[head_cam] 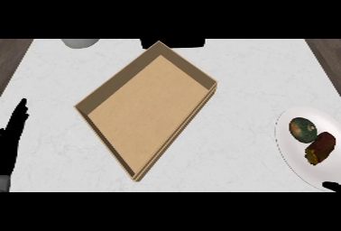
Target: Pick the sweet potato from the plate and place it in the cardboard box
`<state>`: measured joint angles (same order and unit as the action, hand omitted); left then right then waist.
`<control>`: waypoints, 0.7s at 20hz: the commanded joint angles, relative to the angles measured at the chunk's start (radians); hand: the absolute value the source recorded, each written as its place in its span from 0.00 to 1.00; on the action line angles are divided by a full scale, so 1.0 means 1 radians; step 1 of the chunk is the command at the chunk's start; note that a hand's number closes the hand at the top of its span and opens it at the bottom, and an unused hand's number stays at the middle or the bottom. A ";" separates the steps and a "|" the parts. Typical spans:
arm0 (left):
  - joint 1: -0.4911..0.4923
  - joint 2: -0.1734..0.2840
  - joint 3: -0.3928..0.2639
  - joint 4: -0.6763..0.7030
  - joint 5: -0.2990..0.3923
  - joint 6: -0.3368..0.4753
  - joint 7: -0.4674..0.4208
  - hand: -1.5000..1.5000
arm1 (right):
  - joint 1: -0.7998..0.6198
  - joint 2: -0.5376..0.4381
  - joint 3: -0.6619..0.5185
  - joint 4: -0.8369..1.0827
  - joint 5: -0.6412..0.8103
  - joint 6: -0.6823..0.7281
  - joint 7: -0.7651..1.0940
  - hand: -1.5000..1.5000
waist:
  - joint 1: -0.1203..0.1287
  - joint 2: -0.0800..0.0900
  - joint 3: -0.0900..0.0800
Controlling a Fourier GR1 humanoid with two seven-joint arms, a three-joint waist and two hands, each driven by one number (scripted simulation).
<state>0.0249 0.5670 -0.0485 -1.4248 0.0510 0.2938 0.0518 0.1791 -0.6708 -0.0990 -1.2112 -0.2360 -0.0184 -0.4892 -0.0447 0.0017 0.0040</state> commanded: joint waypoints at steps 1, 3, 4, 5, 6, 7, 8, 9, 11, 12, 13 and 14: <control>-0.060 -0.008 0.004 0.062 -0.022 -0.011 -0.009 0.50 | 0.041 0.017 -0.089 0.180 -0.049 0.125 -0.287 0.00 | 0.026 0.000 -0.001; -0.120 -0.021 -0.008 0.088 -0.046 0.000 0.038 0.50 | -0.022 -0.048 -0.094 0.313 0.049 0.117 -0.365 0.00 | 0.037 0.002 -0.001; -0.115 -0.017 0.013 0.125 -0.034 -0.014 -0.020 0.50 | -0.004 -0.097 -0.115 0.342 0.067 0.113 -0.381 0.00 | 0.035 0.003 -0.002; -0.107 -0.008 0.005 0.088 -0.031 -0.035 0.014 0.50 | -0.020 -0.075 -0.064 0.328 0.144 0.031 -0.356 0.00 | 0.045 0.001 -0.002; -0.067 -0.067 -0.027 0.078 -0.061 0.019 -0.031 0.50 | -0.067 -0.113 -0.075 0.391 0.158 0.026 -0.335 0.00 | 0.055 0.002 -0.002; -0.090 -0.050 -0.012 0.118 -0.045 -0.006 -0.029 0.50 | -0.005 -0.189 -0.053 0.306 0.197 0.016 -0.277 0.00 | 0.041 0.003 -0.005; -0.078 -0.019 0.001 0.096 -0.042 -0.023 -0.032 0.50 | -0.016 -0.213 -0.030 0.360 0.231 0.039 -0.273 0.00 | 0.056 0.003 -0.003; -0.112 -0.013 0.004 0.095 -0.048 -0.021 -0.003 0.50 | -0.025 -0.219 0.001 0.363 0.270 0.029 -0.255 0.00 | 0.054 0.003 -0.003; -0.119 -0.049 -0.026 0.095 -0.073 -0.002 0.011 0.50 | -0.078 -0.265 0.049 0.302 0.303 0.070 -0.123 0.00 | 0.058 0.002 -0.005; -0.150 -0.049 -0.008 0.149 -0.061 -0.020 0.001 0.50 | -0.085 -0.261 0.074 0.292 0.326 0.081 -0.108 0.00 | 0.051 0.003 -0.005; -0.134 -0.043 -0.008 0.134 -0.074 -0.011 -0.021 0.50 | -0.109 -0.280 0.093 0.303 0.352 0.095 -0.071 0.00 | 0.059 0.003 -0.005; -0.098 -0.060 -0.024 0.057 -0.074 0.002 0.022 0.50 | -0.082 -0.321 0.080 0.279 0.334 0.158 -0.068 0.00 | 0.056 -0.002 -0.005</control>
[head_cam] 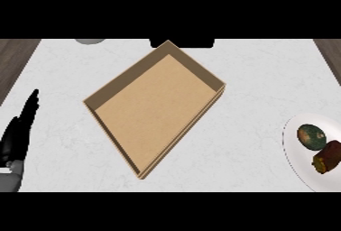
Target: Pick the sweet potato from the plate and place it in the cardboard box
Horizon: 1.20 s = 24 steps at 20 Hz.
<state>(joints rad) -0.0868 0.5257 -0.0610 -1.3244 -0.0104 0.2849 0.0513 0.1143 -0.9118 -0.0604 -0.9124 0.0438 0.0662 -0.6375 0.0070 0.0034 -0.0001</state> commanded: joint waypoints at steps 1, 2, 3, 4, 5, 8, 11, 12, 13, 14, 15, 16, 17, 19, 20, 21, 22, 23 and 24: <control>-0.045 0.011 0.023 0.038 -0.003 -0.019 -0.001 0.50 | -0.072 -0.068 0.082 0.012 0.101 0.071 0.117 0.00 | 0.007 0.001 0.000; 0.000 -0.003 0.009 0.008 -0.010 -0.007 0.004 0.50 | -0.067 -0.081 0.097 0.000 0.116 0.090 0.148 0.00 | 0.010 -0.001 -0.001; -0.012 -0.008 0.007 0.031 -0.006 -0.022 -0.016 0.50 | -0.055 -0.094 0.124 -0.013 0.146 0.101 0.167 0.00 | 0.005 0.000 -0.001; -0.023 0.017 0.019 -0.005 0.000 -0.034 0.015 0.50 | -0.097 -0.088 0.151 -0.007 0.181 0.100 0.212 0.00 | 0.016 0.000 0.000; -0.025 -0.004 0.005 0.015 -0.025 -0.017 0.014 0.50 | -0.135 -0.085 0.159 0.003 0.187 0.140 0.227 0.00 | 0.011 0.000 0.000; 0.002 -0.009 0.023 0.007 -0.030 -0.029 -0.008 0.50 | -0.219 -0.032 0.185 0.020 0.219 0.199 0.309 0.00 | 0.007 -0.002 0.000; -0.040 -0.029 0.041 0.032 -0.045 -0.038 0.015 0.50 | -0.318 0.014 0.180 0.143 0.270 0.237 0.289 0.00 | 0.004 -0.001 0.001; -0.001 -0.019 0.048 -0.023 -0.034 -0.046 0.034 0.50 | -0.248 -0.012 0.193 0.018 0.282 0.224 0.364 0.00 | -0.001 -0.004 0.000; 0.054 -0.041 0.046 -0.016 -0.037 -0.039 -0.026 0.50 | -0.290 0.015 0.199 0.119 0.325 0.193 0.324 0.00 | 0.006 -0.002 0.000; -0.016 0.002 0.103 0.068 -0.005 -0.091 -0.045 0.50 | -0.298 0.036 0.211 0.060 0.328 0.205 0.392 0.00 | -0.001 -0.002 0.000; -0.004 -0.026 0.074 -0.010 -0.044 -0.066 0.041 0.50 | -0.296 0.029 0.183 0.162 0.365 0.186 0.289 0.00 | -0.001 -0.003 0.001; -0.064 -0.069 0.049 0.101 -0.073 -0.050 -0.026 0.50 | -0.349 0.074 0.211 0.116 0.366 0.210 0.371 0.00 | -0.003 -0.001 0.000; -0.012 -0.053 0.084 0.048 -0.070 -0.069 -0.028 0.50 | -0.336 0.073 0.182 0.125 0.386 0.211 0.351 0.00 | -0.003 -0.003 0.000; -0.053 -0.052 0.090 0.019 -0.085 -0.070 0.044 0.50 | -0.366 0.059 0.154 0.165 0.395 0.240 0.328 0.00 | -0.004 -0.003 0.000; 0.029 -0.053 0.080 -0.090 -0.091 -0.069 0.070 0.50 | -0.362 0.082 0.153 0.129 0.399 0.233 0.368 0.00 | -0.001 -0.004 0.000; 0.016 -0.078 0.088 -0.036 -0.112 -0.061 0.014 0.50 | -0.380 0.088 0.148 0.200 0.439 0.219 0.309 0.00 | -0.001 -0.003 0.000; -0.009 -0.068 0.113 -0.009 -0.109 -0.082 0.031 0.50 | -0.323 0.074 0.136 0.138 0.438 0.221 0.315 0.00 | -0.006 -0.004 0.000; -0.037 -0.070 0.107 0.005 -0.114 -0.091 0.039 0.50 | -0.303 0.085 0.126 0.173 0.436 0.198 0.287 0.00 | -0.007 -0.003 0.000; 0.021 -0.065 0.110 -0.058 -0.114 -0.104 0.031 0.50 | -0.373 0.111 0.140 0.259 0.483 0.190 0.259 0.00 | 0.000 -0.003 0.001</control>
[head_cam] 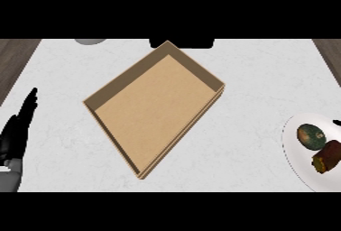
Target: Pick the sweet potato from the plate and place it in the cardboard box
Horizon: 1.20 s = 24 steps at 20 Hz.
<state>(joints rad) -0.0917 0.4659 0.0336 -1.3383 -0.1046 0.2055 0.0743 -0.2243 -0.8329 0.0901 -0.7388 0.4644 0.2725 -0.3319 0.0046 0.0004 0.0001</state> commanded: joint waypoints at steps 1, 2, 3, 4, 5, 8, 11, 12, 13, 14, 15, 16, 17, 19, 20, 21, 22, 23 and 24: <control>0.011 -0.022 0.032 0.005 -0.003 -0.023 -0.029 0.50 | -0.071 0.056 -0.016 0.011 0.032 0.037 0.052 0.00 | 0.001 0.000 0.000; 0.044 -0.002 0.061 0.040 0.012 -0.041 -0.083 0.50 | 0.103 0.026 -0.029 -0.172 -0.017 0.025 0.045 0.00 | -0.012 -0.003 -0.001; -0.006 -0.036 0.036 0.004 -0.039 -0.012 0.005 0.50 | 0.036 0.021 -0.052 -0.112 0.008 0.061 0.028 0.00 | -0.006 -0.001 0.000; -0.051 -0.046 0.042 0.120 -0.043 -0.023 -0.066 0.50 | -0.012 0.046 -0.046 -0.026 0.040 0.032 -0.018 0.00 | -0.005 0.001 0.000; 0.064 -0.012 0.046 -0.074 -0.021 -0.042 -0.001 0.50 | 0.082 0.056 -0.036 -0.172 0.004 0.063 0.049 0.00 | -0.005 -0.003 0.000; -0.042 -0.055 0.045 0.062 -0.061 -0.023 -0.028 0.50 | -0.033 0.061 -0.077 0.010 0.032 0.063 -0.080 0.00 | -0.002 0.001 0.000; -0.006 -0.042 0.090 0.095 -0.052 -0.051 -0.091 0.50 | 0.103 0.058 -0.088 -0.211 0.022 0.071 -0.027 0.00 | -0.009 -0.001 -0.001; -0.021 -0.031 0.077 0.012 -0.055 -0.070 0.017 0.50 | 0.119 0.039 -0.112 -0.295 -0.008 0.117 0.025 0.00 | -0.010 -0.003 -0.001; 0.003 -0.036 0.092 -0.007 -0.042 -0.082 -0.006 0.50 | 0.145 0.079 -0.098 -0.329 0.013 0.094 0.047 0.00 | -0.009 -0.002 -0.001; 0.092 -0.075 0.064 -0.067 -0.067 -0.040 -0.019 0.50 | 0.105 0.054 -0.120 -0.323 -0.013 0.151 0.060 0.00 | -0.004 -0.003 -0.001; -0.027 -0.041 0.105 0.037 -0.056 -0.075 -0.026 0.50 | 0.056 0.098 -0.087 -0.275 0.042 0.140 0.079 0.00 | -0.004 0.000 0.000; -0.007 -0.071 0.058 -0.067 -0.087 -0.052 0.061 0.50 | 0.114 0.114 -0.080 -0.287 0.064 0.095 0.079 0.00 | -0.005 -0.001 0.000; -0.001 -0.045 0.083 -0.052 -0.063 -0.081 0.051 0.50 | 0.030 0.117 -0.065 -0.259 0.081 0.134 0.157 0.00 | 0.000 -0.001 0.000; -0.011 -0.083 0.069 0.031 -0.098 -0.050 -0.021 0.50 | 0.097 0.116 -0.057 -0.277 0.111 0.115 0.152 0.00 | -0.006 0.000 0.000; 0.011 -0.099 0.062 0.005 -0.110 -0.037 -0.020 0.50 | 0.174 0.109 -0.083 -0.424 0.065 0.164 0.219 0.00 | -0.012 -0.003 -0.001; 0.023 -0.058 0.098 -0.027 -0.071 -0.091 -0.008 0.50 | 0.119 0.173 -0.053 -0.343 0.114 0.118 0.234 0.00 | -0.003 -0.001 0.000; -0.001 -0.093 0.085 0.042 -0.093 -0.058 -0.061 0.50 | 0.086 0.119 -0.072 -0.184 0.145 0.104 0.121 0.00 | -0.001 0.001 0.000; 0.004 -0.078 0.104 0.026 -0.087 -0.083 -0.046 0.50 | 0.047 0.120 -0.100 -0.232 0.124 0.171 0.191 0.00 | -0.002 0.000 0.000; -0.051 -0.045 0.123 0.010 -0.078 -0.107 0.026 0.50 | 0.034 0.133 -0.090 -0.210 0.144 0.160 0.181 0.00 | -0.002 0.000 0.000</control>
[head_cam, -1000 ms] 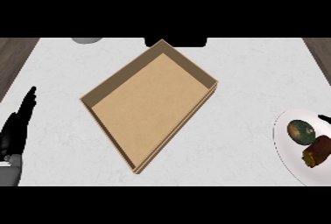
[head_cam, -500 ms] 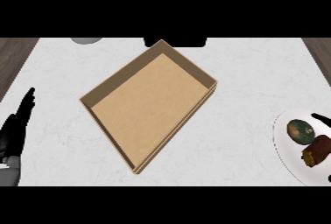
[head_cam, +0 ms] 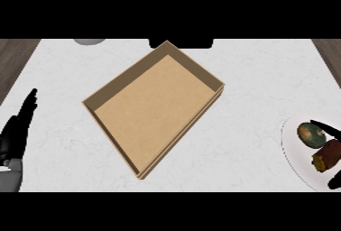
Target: Pick the sweet potato from the plate and place it in the cardboard box
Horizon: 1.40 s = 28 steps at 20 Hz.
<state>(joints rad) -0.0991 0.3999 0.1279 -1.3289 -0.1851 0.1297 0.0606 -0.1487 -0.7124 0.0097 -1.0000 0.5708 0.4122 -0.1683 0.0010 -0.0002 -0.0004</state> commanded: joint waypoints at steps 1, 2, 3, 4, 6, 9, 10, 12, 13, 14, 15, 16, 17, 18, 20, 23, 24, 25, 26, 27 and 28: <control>-0.003 0.020 0.052 0.035 0.018 -0.051 -0.040 0.50 | -0.004 0.050 -0.008 0.002 0.041 0.006 0.055 0.00 | 0.000 0.000 0.000; 0.017 0.026 0.050 0.001 0.022 -0.052 -0.042 0.50 | -0.011 0.096 0.016 0.077 0.079 -0.074 0.037 0.00 | 0.004 0.001 0.001; -0.003 -0.038 0.011 0.000 -0.027 -0.003 -0.003 0.50 | -0.079 0.052 -0.026 0.121 0.078 -0.018 0.006 0.00 | 0.003 0.001 0.001; 0.024 -0.041 0.019 -0.010 -0.022 0.000 -0.028 0.50 | -0.022 0.093 -0.022 0.067 0.082 -0.074 0.063 1.00 | 0.001 0.000 0.000; 0.032 0.029 0.055 0.020 0.011 -0.064 -0.070 0.50 | -0.025 0.054 -0.023 0.099 0.134 -0.215 -0.047 1.00 | 0.003 0.001 0.001; 0.049 -0.048 0.004 -0.090 -0.046 0.011 0.024 0.50 | -0.042 0.103 -0.029 0.152 0.173 -0.315 -0.067 1.00 | 0.005 0.000 0.001; -0.002 -0.012 0.029 -0.053 -0.030 -0.029 0.050 0.50 | -0.076 0.080 -0.043 0.129 0.175 -0.290 -0.028 1.00 | 0.002 0.000 0.001; -0.029 -0.059 0.002 0.036 -0.069 0.013 -0.024 0.50 | -0.116 0.087 -0.051 0.279 0.220 -0.392 -0.116 1.00 | 0.005 0.004 0.001; 0.038 -0.015 0.040 -0.050 -0.023 -0.041 0.002 0.50 | -0.105 0.099 -0.050 0.251 0.234 -0.431 -0.093 1.00 | 0.009 0.002 0.001; 0.052 -0.058 0.025 0.006 -0.052 0.007 -0.074 0.50 | -0.100 0.090 -0.057 0.216 0.234 -0.439 -0.080 1.00 | 0.004 0.001 0.001; -0.008 -0.023 0.049 -0.006 -0.017 -0.041 -0.013 0.50 | -0.125 0.061 -0.068 0.151 0.225 -0.385 -0.024 1.00 | 0.001 0.000 0.000; -0.005 -0.035 0.037 -0.001 -0.056 -0.003 0.004 0.50 | -0.055 0.125 -0.030 0.041 0.235 -0.427 -0.006 1.00 | -0.006 -0.002 0.000; -0.012 -0.023 0.041 -0.008 -0.029 -0.037 0.007 0.50 | -0.082 0.171 0.013 -0.011 0.252 -0.415 0.024 1.00 | -0.005 -0.003 -0.001; 0.007 -0.053 0.013 -0.049 -0.056 -0.002 0.054 0.50 | -0.120 0.204 0.050 -0.071 0.264 -0.387 0.069 1.00 | -0.002 -0.006 -0.001; 0.042 -0.012 0.050 -0.022 -0.014 -0.054 -0.033 0.50 | -0.103 0.271 0.109 -0.134 0.294 -0.409 0.079 1.00 | 0.003 -0.006 -0.002; -0.016 -0.042 0.029 -0.024 -0.047 -0.014 0.045 0.50 | -0.159 0.367 0.194 -0.256 0.383 -0.421 0.241 1.00 | -0.003 -0.005 -0.001; -0.040 -0.008 0.055 -0.018 -0.019 -0.052 0.058 0.50 | -0.122 0.305 0.161 -0.364 0.362 -0.394 0.241 1.00 | -0.016 -0.007 -0.001; 0.042 -0.047 0.026 -0.072 -0.041 -0.023 0.037 0.50 | -0.095 0.300 0.162 -0.447 0.366 -0.373 0.282 1.00 | -0.013 -0.009 -0.001; 0.004 -0.033 0.047 -0.009 -0.039 -0.028 0.015 0.50 | -0.071 0.293 0.150 -0.484 0.373 -0.388 0.287 1.00 | -0.015 -0.005 -0.001; 0.029 -0.049 0.026 -0.076 -0.060 -0.005 0.033 0.50 | -0.128 0.295 0.153 -0.526 0.371 -0.322 0.337 1.00 | -0.008 -0.007 -0.001; -0.033 -0.045 0.039 0.003 -0.051 -0.015 0.026 0.50 | -0.150 0.343 0.156 -0.477 0.403 -0.407 0.330 1.00 | -0.007 -0.002 0.000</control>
<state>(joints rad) -0.0967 0.3606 0.1617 -1.3593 -0.2308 0.1101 0.0856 -0.2694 -0.4157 0.1488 -1.3758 0.9273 0.0276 0.0817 -0.0072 -0.0073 -0.0040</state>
